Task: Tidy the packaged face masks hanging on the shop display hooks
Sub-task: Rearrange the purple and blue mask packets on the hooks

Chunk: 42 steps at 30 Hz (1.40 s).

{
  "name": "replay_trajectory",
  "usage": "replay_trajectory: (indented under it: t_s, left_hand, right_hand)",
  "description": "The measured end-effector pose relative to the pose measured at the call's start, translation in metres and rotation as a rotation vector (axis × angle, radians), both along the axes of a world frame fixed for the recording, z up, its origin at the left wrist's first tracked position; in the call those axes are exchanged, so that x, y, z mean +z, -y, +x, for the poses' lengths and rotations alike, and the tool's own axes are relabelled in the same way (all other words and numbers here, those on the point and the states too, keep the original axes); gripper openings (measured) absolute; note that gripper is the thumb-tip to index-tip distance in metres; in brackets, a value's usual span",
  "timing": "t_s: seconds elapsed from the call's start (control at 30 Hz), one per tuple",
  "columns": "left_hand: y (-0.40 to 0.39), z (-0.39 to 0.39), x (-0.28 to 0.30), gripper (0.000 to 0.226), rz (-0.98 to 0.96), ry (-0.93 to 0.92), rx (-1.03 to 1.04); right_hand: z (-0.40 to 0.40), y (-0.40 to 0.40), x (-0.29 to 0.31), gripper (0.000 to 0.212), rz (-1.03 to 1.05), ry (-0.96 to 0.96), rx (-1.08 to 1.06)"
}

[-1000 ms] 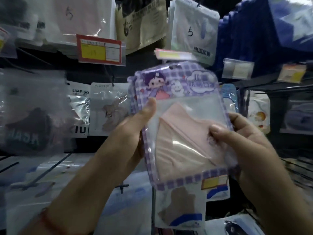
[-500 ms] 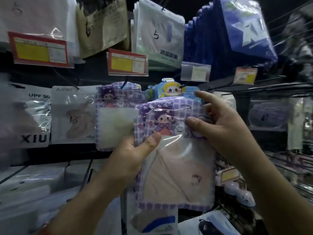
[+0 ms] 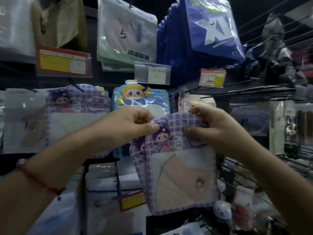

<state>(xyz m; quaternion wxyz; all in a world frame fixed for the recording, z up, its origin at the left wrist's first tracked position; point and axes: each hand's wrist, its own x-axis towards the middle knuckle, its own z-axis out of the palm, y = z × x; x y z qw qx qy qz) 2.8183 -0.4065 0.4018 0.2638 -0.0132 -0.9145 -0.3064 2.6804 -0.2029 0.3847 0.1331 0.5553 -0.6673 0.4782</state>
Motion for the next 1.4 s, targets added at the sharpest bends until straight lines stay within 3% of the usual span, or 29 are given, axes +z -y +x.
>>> replay_trajectory:
  t_s: [0.23,0.33,0.43,0.57,0.67,0.8,0.93,1.03,1.27,1.4]
  left_hand:
    - [-0.038,-0.045,0.011,0.043,-0.058,-0.115,0.041]
    - [-0.049,-0.061,0.015,0.032,-0.043,-0.166,0.076]
    - [-0.052,-0.079,0.014,0.018,-0.160,-0.293,0.173]
    - [-0.062,-0.102,0.010,0.034,-0.302,-0.401,0.249]
    - [-0.068,-0.118,0.010,0.036,-0.428,-0.468,0.282]
    - [-0.068,-0.130,0.014,0.030,-0.363,-0.481,0.309]
    - [-0.068,-0.131,0.022,0.042,-0.367,-0.562,0.341]
    - [-0.069,-0.135,0.023,0.047,-0.416,-0.625,0.379]
    - [-0.067,-0.146,0.020,0.029,-0.495,-0.876,0.357]
    - [-0.071,-0.153,0.024,0.028,-0.498,-0.879,0.372]
  right_hand:
    - [-0.054,-0.044,0.009,0.015,0.004,-0.131,-0.097]
    - [-0.077,-0.057,0.005,0.011,0.059,-0.220,-0.190]
    - [-0.096,-0.060,0.002,0.015,0.109,-0.391,-0.315]
    - [-0.113,-0.055,0.013,0.028,0.082,-0.589,-0.370]
    - [-0.123,-0.046,0.024,0.024,0.116,-0.716,-0.338]
    - [-0.133,-0.035,0.032,0.023,0.138,-0.875,-0.326]
    - [-0.136,-0.034,0.035,0.023,0.045,-1.031,-0.327]
    - [-0.136,-0.036,0.039,0.022,0.026,-1.063,-0.324]
    - [-0.140,-0.035,0.043,0.022,0.024,-1.084,-0.325]
    - [-0.138,-0.037,0.043,0.021,0.042,-1.077,-0.327]
